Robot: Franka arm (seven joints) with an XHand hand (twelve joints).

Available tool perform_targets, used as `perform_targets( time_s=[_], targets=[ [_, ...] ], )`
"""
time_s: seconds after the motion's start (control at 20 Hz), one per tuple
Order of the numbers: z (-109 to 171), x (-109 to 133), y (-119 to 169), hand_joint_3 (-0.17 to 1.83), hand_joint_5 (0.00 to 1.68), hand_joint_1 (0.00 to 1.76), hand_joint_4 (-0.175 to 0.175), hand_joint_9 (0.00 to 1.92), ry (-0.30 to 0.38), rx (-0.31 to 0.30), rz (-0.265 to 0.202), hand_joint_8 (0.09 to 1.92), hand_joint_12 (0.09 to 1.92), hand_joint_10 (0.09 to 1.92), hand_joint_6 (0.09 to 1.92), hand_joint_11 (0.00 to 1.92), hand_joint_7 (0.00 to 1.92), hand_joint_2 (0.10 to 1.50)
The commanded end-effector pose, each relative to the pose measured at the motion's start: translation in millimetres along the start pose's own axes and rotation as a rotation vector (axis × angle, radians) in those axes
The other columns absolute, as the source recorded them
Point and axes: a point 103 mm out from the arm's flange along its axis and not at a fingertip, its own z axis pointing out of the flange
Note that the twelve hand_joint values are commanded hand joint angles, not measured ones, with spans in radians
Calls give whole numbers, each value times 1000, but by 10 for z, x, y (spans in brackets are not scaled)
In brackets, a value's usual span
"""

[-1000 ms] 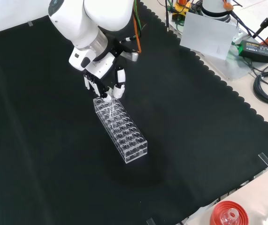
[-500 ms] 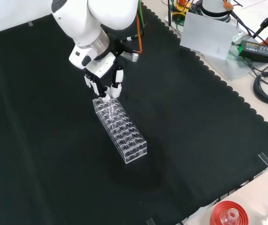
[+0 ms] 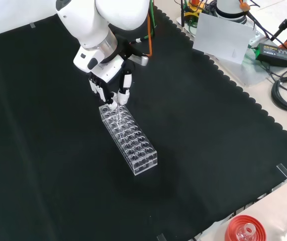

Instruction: Pick up the test tube.

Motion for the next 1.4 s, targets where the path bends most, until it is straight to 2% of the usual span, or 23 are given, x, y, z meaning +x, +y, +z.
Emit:
perform_targets(
  time_s=[0.05,0.4,0.55,0.85,1.1,1.4],
  targets=[
    [-24,44,18,0,1212,1421,-175,1354,-18,14,-23,682,969,253,407,1161,1368,969],
    [-98,49,11,0,1217,1422,-175,1360,-20,4,-30,686,962,245,400,1169,1366,968],
    [-178,53,-17,-116,1256,1425,-175,1443,-23,-3,-30,633,940,87,389,1182,1405,1008],
    [-257,53,-48,-175,1268,1426,-175,1469,-33,-10,-34,622,934,87,383,1188,1415,1031],
    [-371,53,-83,-74,1259,1424,-175,1469,-48,-17,-38,645,936,87,320,1185,1388,993],
    [-448,52,-112,-174,1272,1427,-175,1474,-46,-29,-43,626,936,87,371,1190,1413,1030]
  ],
)
